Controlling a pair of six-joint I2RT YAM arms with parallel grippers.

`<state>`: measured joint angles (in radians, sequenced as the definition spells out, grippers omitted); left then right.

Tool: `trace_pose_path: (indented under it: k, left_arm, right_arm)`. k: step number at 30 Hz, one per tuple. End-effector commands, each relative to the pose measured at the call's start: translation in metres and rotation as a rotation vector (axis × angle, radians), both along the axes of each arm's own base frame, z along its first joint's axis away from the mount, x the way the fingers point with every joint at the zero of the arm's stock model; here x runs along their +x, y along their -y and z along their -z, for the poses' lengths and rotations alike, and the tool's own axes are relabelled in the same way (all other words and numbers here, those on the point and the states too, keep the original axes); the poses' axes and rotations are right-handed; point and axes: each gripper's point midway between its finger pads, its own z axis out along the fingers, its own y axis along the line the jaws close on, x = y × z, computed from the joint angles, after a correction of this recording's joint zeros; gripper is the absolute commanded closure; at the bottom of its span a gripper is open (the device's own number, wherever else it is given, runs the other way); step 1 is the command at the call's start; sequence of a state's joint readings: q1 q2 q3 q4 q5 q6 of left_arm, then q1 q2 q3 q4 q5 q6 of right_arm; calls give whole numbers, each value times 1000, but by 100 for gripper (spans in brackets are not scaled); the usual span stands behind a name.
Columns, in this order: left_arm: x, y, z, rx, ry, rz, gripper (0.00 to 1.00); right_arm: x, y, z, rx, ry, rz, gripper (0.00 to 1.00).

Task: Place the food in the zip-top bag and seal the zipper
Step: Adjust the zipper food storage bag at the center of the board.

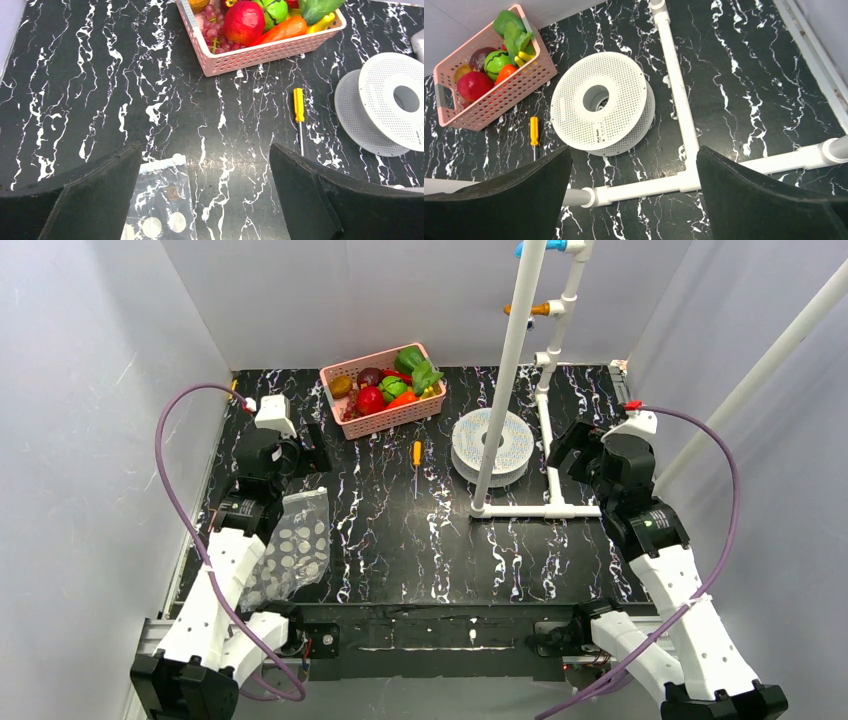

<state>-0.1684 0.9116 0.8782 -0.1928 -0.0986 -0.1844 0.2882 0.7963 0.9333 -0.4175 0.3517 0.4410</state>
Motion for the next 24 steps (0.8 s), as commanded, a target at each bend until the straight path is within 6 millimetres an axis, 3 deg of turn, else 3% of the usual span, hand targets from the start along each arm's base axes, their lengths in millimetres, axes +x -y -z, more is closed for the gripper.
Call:
trace_pose_path:
  k: [1,9,13,16,19,24]
  left_arm:
    - [5,-12,-8,6,-9,-86,1]
    - [9,-55,24,21,-139,-419,0]
    - [-2,-77,48,64,-268,-610,1]
    - [-9,-79,69,41,-365,-702,1]
    - [-14,-69,93,-40,-463,-753,1]
    - [-23,-64,129,-114,-638,-867,0]
  right_arm:
    - [4,-8,-14,46,28,-21,0]
    - [4,-32,9,81,-50,-141,0]
    - [3,-40,21,101,-95,-175,0]
    - [-1,-46,27,122,-123,-196,0]
    - [-3,-50,36,144,-134,-214,0]
    - [-4,-62,35,183,-137,-269,0]
